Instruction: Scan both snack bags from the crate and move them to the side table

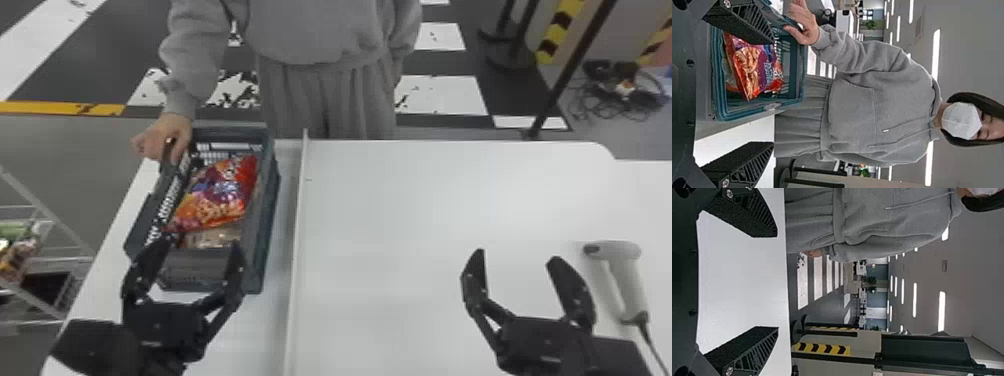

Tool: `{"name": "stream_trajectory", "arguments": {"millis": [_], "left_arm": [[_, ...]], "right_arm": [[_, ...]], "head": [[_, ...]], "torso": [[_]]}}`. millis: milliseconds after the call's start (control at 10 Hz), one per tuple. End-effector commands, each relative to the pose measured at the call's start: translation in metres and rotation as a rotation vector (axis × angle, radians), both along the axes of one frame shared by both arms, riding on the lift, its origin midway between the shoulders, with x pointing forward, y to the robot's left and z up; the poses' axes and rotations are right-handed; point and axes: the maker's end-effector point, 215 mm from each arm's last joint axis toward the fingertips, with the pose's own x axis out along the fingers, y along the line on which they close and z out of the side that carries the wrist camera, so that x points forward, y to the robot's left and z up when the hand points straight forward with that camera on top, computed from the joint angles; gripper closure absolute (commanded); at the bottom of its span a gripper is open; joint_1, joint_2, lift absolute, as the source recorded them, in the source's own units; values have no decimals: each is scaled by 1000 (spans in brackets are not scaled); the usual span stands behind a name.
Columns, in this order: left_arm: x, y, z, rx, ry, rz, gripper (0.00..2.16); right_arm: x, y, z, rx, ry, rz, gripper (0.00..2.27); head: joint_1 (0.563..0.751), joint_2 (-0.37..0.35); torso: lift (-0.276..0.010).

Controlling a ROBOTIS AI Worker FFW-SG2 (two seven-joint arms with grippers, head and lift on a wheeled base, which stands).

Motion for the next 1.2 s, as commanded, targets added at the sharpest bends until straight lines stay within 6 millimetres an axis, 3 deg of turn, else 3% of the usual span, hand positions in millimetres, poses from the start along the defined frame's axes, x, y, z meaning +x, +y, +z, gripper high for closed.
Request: {"name": "stream_trajectory", "arguments": {"millis": [0, 300, 800, 1100], "left_arm": [[1, 3, 2, 5, -1, 3, 80], [13, 21, 2, 38, 42, 7, 80], [50, 65, -32, 72, 305, -10, 80], [80, 75, -25, 72, 346, -11, 73]], "right_arm": [[1, 0, 0, 0, 0, 0, 83], [0, 0, -2, -1, 3, 0, 83], [0, 0, -2, -2, 4, 1, 83], [1, -1, 0, -4, 0, 1, 83]], "head": [[695, 24], [695, 38], [695, 91], [695, 126]], "torso": [[-75], [-75], [-75], [-75]]}}
